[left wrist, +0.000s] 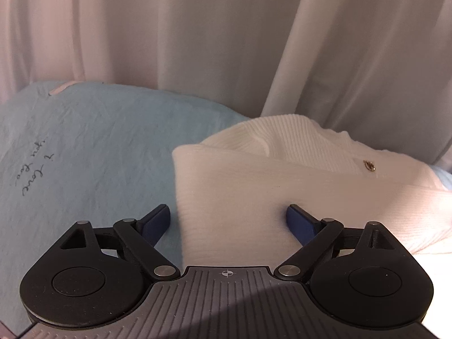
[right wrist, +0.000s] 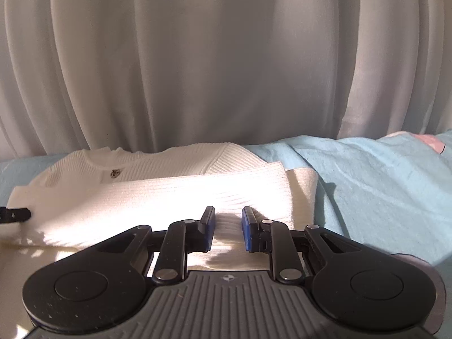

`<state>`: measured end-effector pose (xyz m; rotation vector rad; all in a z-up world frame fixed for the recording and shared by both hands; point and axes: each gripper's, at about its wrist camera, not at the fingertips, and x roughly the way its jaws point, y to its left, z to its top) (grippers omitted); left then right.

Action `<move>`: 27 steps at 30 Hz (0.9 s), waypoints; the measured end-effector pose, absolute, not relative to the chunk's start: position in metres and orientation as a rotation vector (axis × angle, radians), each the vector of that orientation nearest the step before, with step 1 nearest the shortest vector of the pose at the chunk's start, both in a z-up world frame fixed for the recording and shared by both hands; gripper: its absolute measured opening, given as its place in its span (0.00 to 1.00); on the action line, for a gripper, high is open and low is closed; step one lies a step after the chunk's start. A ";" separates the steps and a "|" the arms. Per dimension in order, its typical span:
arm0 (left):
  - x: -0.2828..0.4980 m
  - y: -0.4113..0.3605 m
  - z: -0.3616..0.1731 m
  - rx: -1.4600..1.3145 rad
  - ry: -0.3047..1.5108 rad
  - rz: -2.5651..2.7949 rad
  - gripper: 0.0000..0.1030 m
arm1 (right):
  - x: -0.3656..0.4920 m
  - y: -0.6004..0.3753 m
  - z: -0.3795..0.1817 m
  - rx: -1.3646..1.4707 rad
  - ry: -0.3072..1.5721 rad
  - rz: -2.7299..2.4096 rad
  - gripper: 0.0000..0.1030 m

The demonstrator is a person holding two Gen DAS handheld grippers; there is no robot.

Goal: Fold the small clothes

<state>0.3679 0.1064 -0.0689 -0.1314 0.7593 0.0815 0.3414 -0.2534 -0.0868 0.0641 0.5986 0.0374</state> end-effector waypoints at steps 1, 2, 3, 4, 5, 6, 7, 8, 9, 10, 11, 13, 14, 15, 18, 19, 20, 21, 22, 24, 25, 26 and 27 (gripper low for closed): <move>0.368 0.106 -0.069 -0.130 0.763 0.083 0.91 | 0.341 -0.246 -0.086 0.006 0.601 0.036 0.18; 0.367 0.106 -0.068 -0.128 0.765 0.085 0.91 | 0.342 -0.239 -0.086 -0.060 0.606 0.035 0.18; 0.367 0.106 -0.068 -0.121 0.766 0.086 0.91 | 0.342 -0.232 -0.085 -0.114 0.613 0.033 0.18; 0.367 0.106 -0.067 -0.115 0.768 0.089 0.91 | 0.342 -0.228 -0.082 -0.149 0.622 0.029 0.18; 0.367 0.107 -0.066 -0.111 0.770 0.094 0.91 | 0.340 -0.226 -0.078 -0.162 0.634 0.027 0.19; 0.366 0.107 -0.066 -0.107 0.771 0.100 0.91 | 0.336 -0.226 -0.074 -0.148 0.642 0.034 0.19; 0.365 0.108 -0.066 -0.104 0.774 0.107 0.91 | 0.329 -0.228 -0.070 -0.114 0.649 0.051 0.19; 0.364 0.109 -0.066 -0.103 0.777 0.113 0.91 | 0.321 -0.231 -0.067 -0.066 0.656 0.074 0.19; 0.363 0.111 -0.065 -0.098 0.782 0.119 0.91 | 0.311 -0.233 -0.064 -0.026 0.662 0.094 0.19; 0.363 0.111 -0.064 -0.089 0.784 0.127 0.91 | 0.297 -0.236 -0.061 0.001 0.666 0.112 0.19; 0.362 0.112 -0.062 -0.075 0.785 0.141 0.91 | 0.283 -0.238 -0.059 0.018 0.665 0.127 0.19; 0.359 0.112 -0.060 -0.034 0.791 0.173 0.90 | 0.252 -0.241 -0.056 0.048 0.666 0.162 0.21; 0.357 0.112 -0.058 -0.020 0.802 0.183 0.88 | 0.234 -0.243 -0.054 0.070 0.672 0.184 0.21; 0.353 0.112 -0.055 -0.017 0.813 0.175 0.84 | 0.218 -0.246 -0.053 0.093 0.681 0.202 0.21; 0.330 0.111 -0.038 -0.042 0.817 0.122 0.81 | 0.172 -0.258 -0.053 0.139 0.740 0.228 0.23; 0.318 0.110 -0.032 -0.060 0.816 0.082 0.81 | 0.155 -0.263 -0.054 0.152 0.761 0.225 0.23; 0.304 0.108 -0.025 -0.084 0.820 0.029 0.82 | 0.143 -0.268 -0.056 0.162 0.784 0.221 0.23; 0.285 0.105 -0.019 -0.113 0.832 -0.035 0.86 | 0.132 -0.272 -0.059 0.170 0.807 0.212 0.23; 0.267 0.103 -0.015 -0.136 0.846 -0.097 0.88 | 0.121 -0.277 -0.062 0.178 0.828 0.198 0.23; 0.228 0.098 -0.013 -0.159 0.889 -0.192 0.89 | 0.097 -0.285 -0.069 0.202 0.882 0.159 0.23; 0.210 0.097 -0.013 -0.159 0.923 -0.220 0.89 | 0.086 -0.288 -0.073 0.218 0.907 0.151 0.23; 0.191 0.096 -0.015 -0.159 0.955 -0.236 0.89 | 0.077 -0.290 -0.076 0.233 0.934 0.152 0.23; 0.173 0.097 -0.018 -0.163 0.984 -0.240 0.90 | 0.067 -0.292 -0.081 0.248 0.959 0.154 0.24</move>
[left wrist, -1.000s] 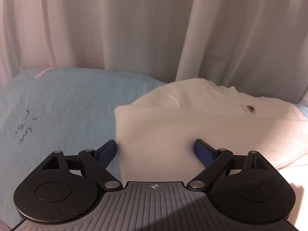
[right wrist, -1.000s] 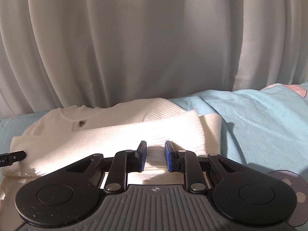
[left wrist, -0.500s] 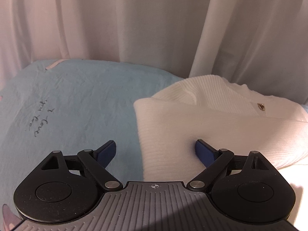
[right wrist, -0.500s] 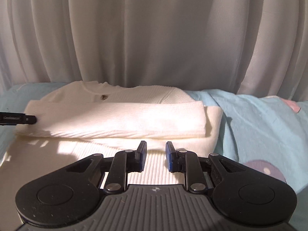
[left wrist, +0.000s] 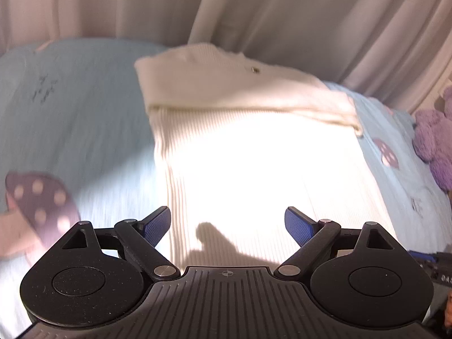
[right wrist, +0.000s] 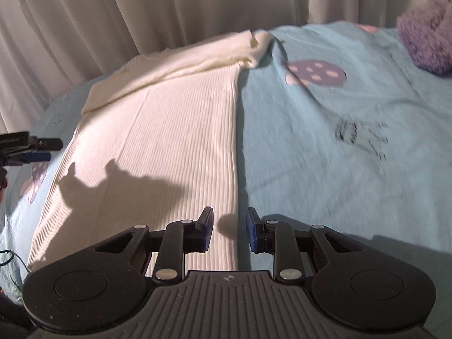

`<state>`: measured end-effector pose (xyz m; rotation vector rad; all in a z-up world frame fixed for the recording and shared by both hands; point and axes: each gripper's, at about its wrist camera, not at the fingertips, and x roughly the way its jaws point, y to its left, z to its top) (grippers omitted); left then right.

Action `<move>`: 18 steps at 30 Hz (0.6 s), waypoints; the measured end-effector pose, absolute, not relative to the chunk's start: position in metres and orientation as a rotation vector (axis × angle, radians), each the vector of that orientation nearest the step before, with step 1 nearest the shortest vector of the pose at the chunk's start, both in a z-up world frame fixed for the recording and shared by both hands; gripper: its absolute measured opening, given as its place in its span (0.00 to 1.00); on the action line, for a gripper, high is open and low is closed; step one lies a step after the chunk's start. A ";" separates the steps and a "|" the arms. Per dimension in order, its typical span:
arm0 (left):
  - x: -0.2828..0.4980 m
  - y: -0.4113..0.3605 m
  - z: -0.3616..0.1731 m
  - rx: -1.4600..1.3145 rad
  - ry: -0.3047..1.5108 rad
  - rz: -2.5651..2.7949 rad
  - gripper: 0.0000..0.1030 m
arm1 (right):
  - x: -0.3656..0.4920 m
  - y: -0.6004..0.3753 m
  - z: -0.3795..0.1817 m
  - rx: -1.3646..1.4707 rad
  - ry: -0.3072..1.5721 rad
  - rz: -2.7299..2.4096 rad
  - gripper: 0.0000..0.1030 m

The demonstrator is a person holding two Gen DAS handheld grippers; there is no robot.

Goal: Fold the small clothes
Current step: 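Move both grippers to the hem and grasp its edge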

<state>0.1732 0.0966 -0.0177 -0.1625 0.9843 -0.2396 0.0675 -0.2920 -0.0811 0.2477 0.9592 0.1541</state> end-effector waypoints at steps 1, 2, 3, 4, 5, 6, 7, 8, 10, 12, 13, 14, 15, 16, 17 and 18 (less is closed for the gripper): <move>0.153 0.096 -0.023 -0.166 1.020 -0.236 0.90 | 0.060 -0.293 -0.082 0.251 0.953 0.159 0.24; 0.141 0.098 -0.027 -0.165 1.047 -0.227 0.90 | 0.055 -0.293 -0.083 0.246 0.958 0.164 0.24; 0.127 0.099 -0.034 -0.159 1.087 -0.198 0.90 | 0.052 -0.294 -0.083 0.239 0.965 0.161 0.24; 0.117 0.101 -0.038 -0.151 1.122 -0.167 0.89 | 0.050 -0.295 -0.082 0.240 0.970 0.163 0.24; 0.109 0.102 -0.042 -0.150 1.150 -0.147 0.89 | 0.046 -0.297 -0.082 0.245 0.971 0.176 0.24; 0.102 0.104 -0.045 -0.161 1.168 -0.145 0.88 | 0.045 -0.298 -0.082 0.251 0.977 0.193 0.24; 0.096 0.105 -0.045 -0.170 1.166 -0.154 0.87 | 0.044 -0.299 -0.083 0.259 0.988 0.213 0.24; 0.090 0.106 -0.045 -0.172 1.160 -0.162 0.87 | 0.043 -0.300 -0.085 0.262 0.994 0.227 0.24; 0.084 0.110 -0.044 -0.187 1.170 -0.174 0.81 | 0.042 -0.299 -0.085 0.270 0.998 0.261 0.24; 0.077 0.116 -0.043 -0.211 1.175 -0.179 0.73 | 0.040 -0.297 -0.084 0.263 1.001 0.267 0.24; 0.074 0.118 -0.043 -0.223 1.178 -0.179 0.68 | 0.040 -0.296 -0.084 0.259 1.006 0.278 0.24; 0.072 0.121 -0.043 -0.230 1.182 -0.177 0.65 | 0.040 -0.295 -0.084 0.260 1.011 0.290 0.24; 0.068 0.123 -0.041 -0.235 1.189 -0.169 0.59 | 0.040 -0.295 -0.084 0.261 1.016 0.301 0.24; 0.066 0.126 -0.040 -0.242 1.196 -0.164 0.53 | 0.039 -0.293 -0.084 0.257 1.019 0.309 0.23; 0.066 0.127 -0.041 -0.251 1.204 -0.162 0.50 | 0.038 -0.291 -0.085 0.245 1.019 0.316 0.21; 0.065 0.129 -0.041 -0.259 1.210 -0.161 0.46 | 0.037 -0.289 -0.085 0.236 1.019 0.325 0.20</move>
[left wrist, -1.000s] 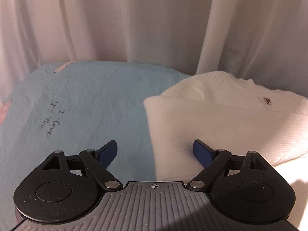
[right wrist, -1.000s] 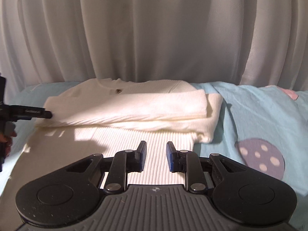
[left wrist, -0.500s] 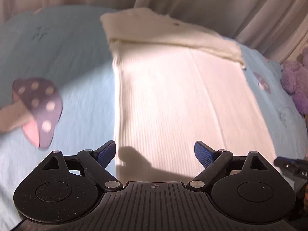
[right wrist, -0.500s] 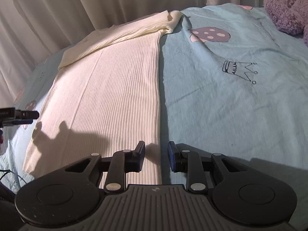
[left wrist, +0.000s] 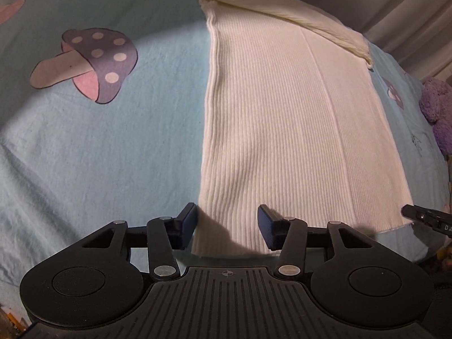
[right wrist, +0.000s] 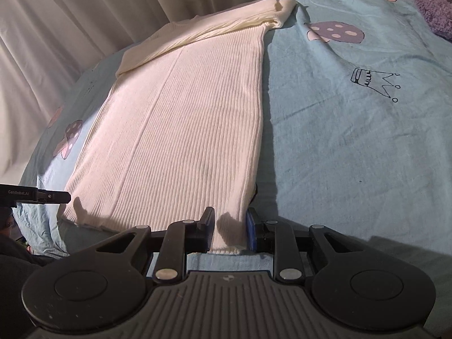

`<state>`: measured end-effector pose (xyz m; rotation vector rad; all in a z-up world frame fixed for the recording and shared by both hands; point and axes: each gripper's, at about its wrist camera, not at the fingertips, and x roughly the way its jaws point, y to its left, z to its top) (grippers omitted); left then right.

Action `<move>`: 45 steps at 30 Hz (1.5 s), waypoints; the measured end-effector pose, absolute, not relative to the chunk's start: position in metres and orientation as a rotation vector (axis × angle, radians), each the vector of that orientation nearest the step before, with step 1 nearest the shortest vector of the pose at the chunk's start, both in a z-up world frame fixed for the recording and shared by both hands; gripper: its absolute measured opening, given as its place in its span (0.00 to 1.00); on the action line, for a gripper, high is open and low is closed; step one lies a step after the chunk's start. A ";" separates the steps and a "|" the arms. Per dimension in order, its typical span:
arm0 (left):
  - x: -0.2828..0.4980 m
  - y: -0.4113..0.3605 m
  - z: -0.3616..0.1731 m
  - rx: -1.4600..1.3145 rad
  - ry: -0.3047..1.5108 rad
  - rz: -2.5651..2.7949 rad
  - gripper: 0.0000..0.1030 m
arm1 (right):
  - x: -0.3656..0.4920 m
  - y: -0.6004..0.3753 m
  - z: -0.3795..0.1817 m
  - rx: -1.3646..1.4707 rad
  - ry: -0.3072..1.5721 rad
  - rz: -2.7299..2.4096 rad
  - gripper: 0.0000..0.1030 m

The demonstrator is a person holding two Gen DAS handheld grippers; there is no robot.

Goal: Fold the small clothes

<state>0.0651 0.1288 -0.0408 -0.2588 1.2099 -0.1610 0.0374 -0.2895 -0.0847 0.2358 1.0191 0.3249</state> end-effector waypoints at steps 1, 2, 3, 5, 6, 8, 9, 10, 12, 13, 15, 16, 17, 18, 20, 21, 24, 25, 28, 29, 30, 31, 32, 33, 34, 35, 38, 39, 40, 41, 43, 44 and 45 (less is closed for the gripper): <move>0.065 0.130 -0.041 -0.265 1.215 -0.160 0.44 | 0.037 -0.288 -0.085 0.230 1.021 0.334 0.20; 0.064 0.131 -0.041 -0.267 1.222 -0.158 0.43 | 0.038 -0.288 -0.085 0.231 1.025 0.341 0.17; 0.065 0.131 -0.040 -0.269 1.230 -0.158 0.39 | 0.038 -0.288 -0.086 0.240 1.028 0.348 0.13; 0.066 0.130 -0.042 -0.279 1.244 -0.168 0.32 | 0.038 -0.289 -0.087 0.260 1.032 0.354 0.10; 0.067 0.130 -0.043 -0.289 1.249 -0.176 0.28 | 0.038 -0.291 -0.088 0.278 1.032 0.358 0.08; 0.068 0.129 -0.046 -0.315 1.261 -0.192 0.15 | 0.039 -0.296 -0.090 0.329 1.027 0.364 0.07; 0.069 0.129 -0.048 -0.332 1.262 -0.195 0.14 | 0.040 -0.300 -0.091 0.367 1.025 0.368 0.07; 0.068 0.130 -0.048 -0.344 1.257 -0.193 0.10 | 0.041 -0.304 -0.091 0.401 1.021 0.372 0.07; 0.069 0.136 -0.045 -0.416 1.230 -0.215 0.08 | 0.042 -0.310 -0.089 0.466 0.999 0.377 0.06; 0.070 0.140 -0.042 -0.468 1.204 -0.234 0.08 | 0.044 -0.313 -0.087 0.497 0.983 0.381 0.06; 0.073 0.145 -0.032 -0.531 1.142 -0.262 0.08 | 0.050 -0.318 -0.081 0.566 0.940 0.390 0.06; 0.075 0.147 -0.026 -0.553 1.101 -0.271 0.08 | 0.054 -0.320 -0.077 0.594 0.912 0.391 0.06; 0.078 0.149 -0.021 -0.574 1.064 -0.279 0.08 | 0.060 -0.321 -0.073 0.607 0.883 0.391 0.06; 0.083 0.151 -0.014 -0.601 1.022 -0.287 0.08 | 0.065 -0.319 -0.068 0.608 0.854 0.391 0.06; 0.092 0.154 -0.005 -0.641 0.949 -0.287 0.08 | 0.079 -0.313 -0.058 0.586 0.782 0.387 0.06; 0.098 0.155 -0.002 -0.654 0.918 -0.275 0.08 | 0.087 -0.310 -0.054 0.568 0.750 0.379 0.06; 0.117 0.156 0.004 -0.655 0.836 -0.217 0.08 | 0.110 -0.297 -0.045 0.498 0.660 0.334 0.06; 0.123 0.157 0.003 -0.650 0.811 -0.189 0.08 | 0.117 -0.292 -0.044 0.478 0.637 0.315 0.06; 0.140 0.158 -0.004 -0.596 0.728 -0.073 0.10 | 0.135 -0.277 -0.041 0.335 0.571 0.195 0.07; 0.145 0.157 -0.007 -0.557 0.701 -0.027 0.12 | 0.138 -0.274 -0.041 0.299 0.558 0.161 0.10; 0.146 0.155 -0.009 -0.529 0.681 0.005 0.23 | 0.140 -0.272 -0.041 0.276 0.551 0.144 0.14; 0.148 0.154 -0.013 -0.494 0.663 0.014 0.36 | 0.142 -0.270 -0.042 0.252 0.555 0.132 0.17; 0.149 0.154 -0.015 -0.467 0.661 -0.001 0.43 | 0.143 -0.270 -0.045 0.225 0.569 0.131 0.24; 0.151 0.151 -0.018 -0.436 0.673 -0.026 0.51 | 0.147 -0.269 -0.049 0.206 0.588 0.141 0.26; 0.153 0.148 -0.021 -0.397 0.691 -0.056 0.54 | 0.151 -0.267 -0.054 0.186 0.616 0.147 0.26; 0.157 0.144 -0.024 -0.355 0.709 -0.080 0.55 | 0.154 -0.266 -0.059 0.166 0.639 0.140 0.26; 0.165 0.134 -0.033 -0.251 0.745 -0.110 0.60 | 0.167 -0.265 -0.072 0.142 0.691 0.121 0.26; 0.169 0.132 -0.036 -0.233 0.756 -0.117 0.60 | 0.171 -0.267 -0.075 0.149 0.705 0.123 0.26; 0.173 0.132 -0.040 -0.228 0.768 -0.115 0.60 | 0.175 -0.266 -0.079 0.154 0.720 0.123 0.26; 0.177 0.131 -0.042 -0.225 0.781 -0.117 0.59 | 0.179 -0.266 -0.082 0.155 0.729 0.119 0.26; 0.183 0.128 -0.048 -0.224 0.810 -0.122 0.52 | 0.183 -0.264 -0.087 0.159 0.734 0.125 0.26; 0.186 0.126 -0.051 -0.223 0.823 -0.121 0.49 | 0.185 -0.264 -0.088 0.161 0.734 0.131 0.26; 0.188 0.126 -0.052 -0.223 0.828 -0.119 0.41 | 0.184 -0.263 -0.087 0.158 0.727 0.137 0.24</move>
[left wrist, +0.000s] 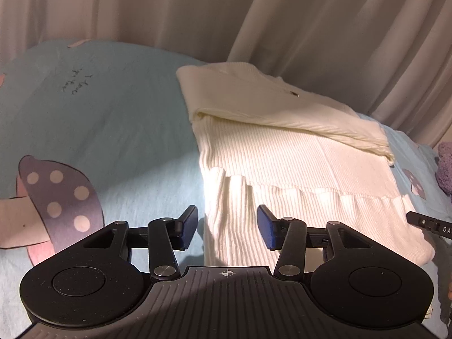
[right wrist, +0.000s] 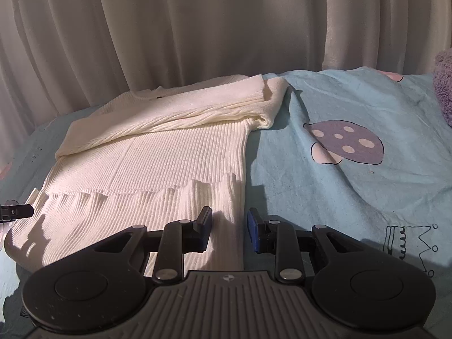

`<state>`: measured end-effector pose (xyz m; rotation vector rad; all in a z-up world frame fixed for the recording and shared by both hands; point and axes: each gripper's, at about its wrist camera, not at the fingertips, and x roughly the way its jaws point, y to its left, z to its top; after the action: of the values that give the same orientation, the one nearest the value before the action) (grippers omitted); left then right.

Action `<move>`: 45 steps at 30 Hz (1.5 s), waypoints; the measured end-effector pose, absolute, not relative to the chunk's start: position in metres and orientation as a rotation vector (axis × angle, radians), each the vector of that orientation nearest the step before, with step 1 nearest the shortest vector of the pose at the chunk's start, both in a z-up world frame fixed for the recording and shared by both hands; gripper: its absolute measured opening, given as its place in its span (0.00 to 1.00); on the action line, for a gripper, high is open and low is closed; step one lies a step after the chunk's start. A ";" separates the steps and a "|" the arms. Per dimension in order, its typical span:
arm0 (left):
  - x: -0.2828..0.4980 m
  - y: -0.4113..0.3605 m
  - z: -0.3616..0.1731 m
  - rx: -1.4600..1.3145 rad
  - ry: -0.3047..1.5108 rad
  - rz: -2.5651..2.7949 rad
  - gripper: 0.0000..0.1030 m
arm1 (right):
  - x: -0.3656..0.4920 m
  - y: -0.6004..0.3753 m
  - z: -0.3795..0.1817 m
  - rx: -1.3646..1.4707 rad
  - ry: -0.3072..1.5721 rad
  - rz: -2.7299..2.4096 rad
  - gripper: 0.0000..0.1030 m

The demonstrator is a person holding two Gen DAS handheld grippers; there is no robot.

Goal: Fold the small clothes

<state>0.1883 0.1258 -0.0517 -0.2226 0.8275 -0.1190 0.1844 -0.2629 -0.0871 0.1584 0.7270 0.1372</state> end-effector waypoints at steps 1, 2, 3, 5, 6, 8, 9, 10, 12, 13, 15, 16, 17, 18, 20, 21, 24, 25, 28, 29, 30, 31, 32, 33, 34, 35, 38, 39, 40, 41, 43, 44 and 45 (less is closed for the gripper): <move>0.189 0.125 -0.053 -0.220 0.833 -0.115 0.32 | 0.183 -0.262 -0.086 0.151 0.716 0.143 0.21; 0.189 0.124 -0.053 -0.215 0.832 -0.113 0.26 | 0.183 -0.260 -0.085 0.139 0.708 0.150 0.14; 0.189 0.122 -0.053 -0.203 0.827 -0.108 0.18 | 0.181 -0.258 -0.083 0.125 0.700 0.154 0.12; 0.188 0.119 -0.051 -0.174 0.813 -0.094 0.13 | 0.179 -0.256 -0.081 0.105 0.679 0.161 0.09; 0.186 0.118 -0.048 -0.167 0.799 -0.105 0.12 | 0.178 -0.255 -0.079 0.105 0.671 0.170 0.09; 0.183 0.115 -0.043 -0.155 0.779 -0.135 0.12 | 0.176 -0.256 -0.076 0.123 0.656 0.188 0.09; 0.182 0.112 -0.040 -0.138 0.775 -0.139 0.12 | 0.177 -0.257 -0.075 0.125 0.655 0.181 0.09; 0.181 0.110 -0.036 -0.121 0.765 -0.147 0.12 | 0.177 -0.257 -0.074 0.127 0.652 0.173 0.09; 0.179 0.106 -0.031 -0.089 0.741 -0.169 0.12 | 0.177 -0.257 -0.072 0.130 0.646 0.167 0.09; 0.179 0.103 -0.031 -0.066 0.735 -0.169 0.12 | 0.177 -0.256 -0.072 0.130 0.646 0.173 0.09; 0.182 0.099 -0.035 -0.048 0.754 -0.184 0.12 | 0.178 -0.254 -0.073 0.126 0.654 0.184 0.09; 0.185 0.099 -0.039 -0.051 0.775 -0.186 0.12 | 0.178 -0.252 -0.073 0.121 0.656 0.190 0.09; 0.187 0.099 -0.042 -0.056 0.789 -0.186 0.12 | 0.179 -0.252 -0.074 0.117 0.660 0.190 0.09; 0.189 0.100 -0.045 -0.062 0.797 -0.185 0.17 | 0.180 -0.251 -0.075 0.117 0.669 0.187 0.09; 0.191 0.103 -0.049 -0.079 0.808 -0.190 0.24 | 0.184 -0.252 -0.078 0.124 0.692 0.186 0.09; 0.193 0.103 -0.050 -0.085 0.812 -0.194 0.25 | 0.186 -0.253 -0.080 0.126 0.701 0.186 0.09; 0.197 0.106 -0.052 -0.094 0.831 -0.202 0.26 | 0.192 -0.253 -0.086 0.127 0.721 0.187 0.10; 0.199 0.107 -0.052 -0.096 0.839 -0.201 0.26 | 0.192 -0.254 -0.087 0.135 0.718 0.186 0.10; 0.203 0.109 -0.052 -0.099 0.840 -0.181 0.08 | 0.190 -0.252 -0.083 0.119 0.690 0.178 0.06; 0.203 0.110 -0.050 -0.101 0.836 -0.178 0.08 | 0.188 -0.252 -0.079 0.105 0.669 0.174 0.06; 0.203 0.113 -0.046 -0.117 0.822 -0.186 0.08 | 0.187 -0.252 -0.072 0.094 0.641 0.172 0.06; 0.202 0.116 -0.039 -0.137 0.796 -0.199 0.08 | 0.186 -0.253 -0.065 0.095 0.615 0.170 0.06; 0.201 0.118 -0.031 -0.152 0.767 -0.208 0.08 | 0.186 -0.256 -0.059 0.099 0.596 0.170 0.06; 0.201 0.121 -0.022 -0.162 0.739 -0.213 0.08 | 0.188 -0.258 -0.053 0.105 0.580 0.169 0.06; 0.203 0.124 -0.013 -0.172 0.710 -0.213 0.08 | 0.192 -0.260 -0.048 0.110 0.567 0.169 0.06; 0.207 0.126 -0.004 -0.184 0.684 -0.212 0.08 | 0.198 -0.260 -0.042 0.108 0.550 0.168 0.06; 0.227 0.127 0.015 -0.187 0.620 -0.204 0.08 | 0.223 -0.258 -0.028 0.102 0.498 0.149 0.06; 0.236 0.125 0.020 -0.174 0.600 -0.192 0.08 | 0.232 -0.257 -0.025 0.105 0.479 0.150 0.06; 0.245 0.123 0.024 -0.161 0.577 -0.186 0.08 | 0.245 -0.255 -0.021 0.105 0.464 0.144 0.06; 0.255 0.120 0.026 -0.153 0.558 -0.185 0.08 | 0.259 -0.253 -0.020 0.107 0.459 0.136 0.06; 0.278 0.116 0.025 -0.165 0.543 -0.161 0.08 | 0.287 -0.252 -0.024 0.119 0.472 0.128 0.06; 0.291 0.113 0.022 -0.175 0.548 -0.149 0.08 | 0.301 -0.251 -0.028 0.120 0.491 0.127 0.06; 0.302 0.112 0.017 -0.185 0.559 -0.135 0.08 | 0.313 -0.251 -0.034 0.122 0.516 0.132 0.06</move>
<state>0.3018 0.1118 0.0171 -0.1852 0.5588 -0.1352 0.3129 -0.2514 -0.0341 0.1221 0.5164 0.1318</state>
